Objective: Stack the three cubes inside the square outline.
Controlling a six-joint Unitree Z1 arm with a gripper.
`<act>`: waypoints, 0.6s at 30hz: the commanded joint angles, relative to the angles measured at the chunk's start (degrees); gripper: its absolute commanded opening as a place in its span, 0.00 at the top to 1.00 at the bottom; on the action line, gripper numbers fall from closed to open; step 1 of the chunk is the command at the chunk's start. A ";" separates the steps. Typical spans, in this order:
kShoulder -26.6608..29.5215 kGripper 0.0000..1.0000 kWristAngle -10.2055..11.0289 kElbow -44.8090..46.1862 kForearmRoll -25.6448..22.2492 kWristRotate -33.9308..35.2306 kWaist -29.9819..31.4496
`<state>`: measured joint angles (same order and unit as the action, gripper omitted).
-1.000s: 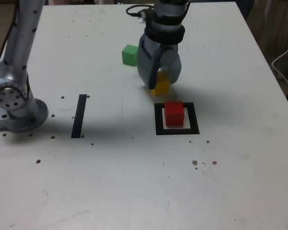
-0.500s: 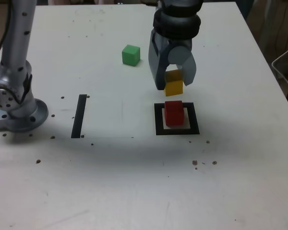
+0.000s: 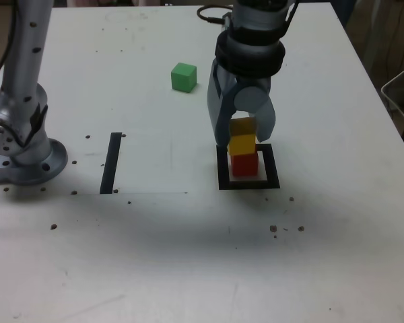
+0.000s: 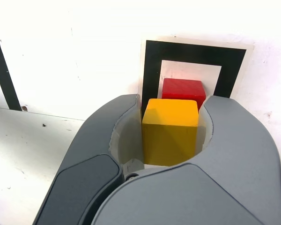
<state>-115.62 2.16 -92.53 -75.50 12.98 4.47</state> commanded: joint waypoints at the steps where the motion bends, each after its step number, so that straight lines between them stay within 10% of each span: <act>1: -0.79 0.91 -0.21 0.06 0.04 0.20 0.22; 18: -1.72 0.60 0.36 -0.12 1.25 0.73 0.36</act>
<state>-117.04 2.65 -92.72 -74.37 13.63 4.78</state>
